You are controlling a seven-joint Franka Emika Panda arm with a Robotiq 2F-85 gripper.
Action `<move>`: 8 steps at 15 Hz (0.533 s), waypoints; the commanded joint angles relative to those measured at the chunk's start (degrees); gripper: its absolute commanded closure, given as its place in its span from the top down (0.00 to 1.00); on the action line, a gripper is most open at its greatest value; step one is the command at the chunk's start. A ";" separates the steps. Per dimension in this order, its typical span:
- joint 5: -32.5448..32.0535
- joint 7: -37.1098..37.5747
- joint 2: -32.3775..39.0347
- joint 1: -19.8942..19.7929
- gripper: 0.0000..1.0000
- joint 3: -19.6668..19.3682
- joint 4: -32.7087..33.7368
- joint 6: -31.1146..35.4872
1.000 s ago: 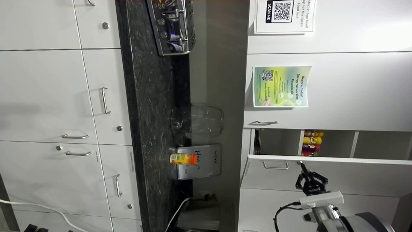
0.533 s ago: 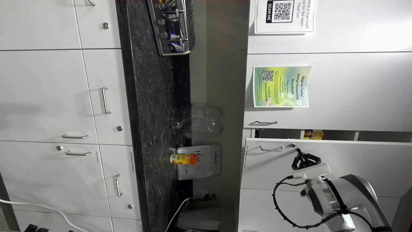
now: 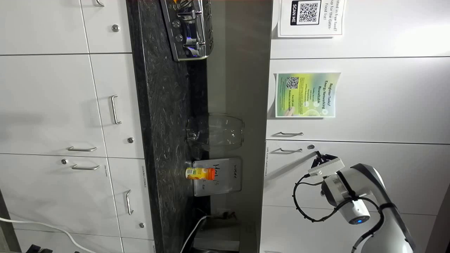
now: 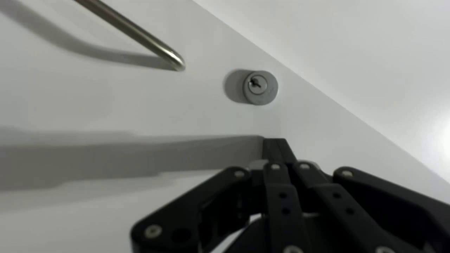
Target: Close the top cupboard door
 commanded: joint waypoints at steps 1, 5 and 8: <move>-5.51 6.59 5.76 -8.50 0.00 5.45 5.96 -0.39; -10.78 11.87 6.04 -12.99 0.00 9.51 5.95 -0.89; -13.03 13.02 2.01 -13.79 0.00 11.24 1.43 -1.79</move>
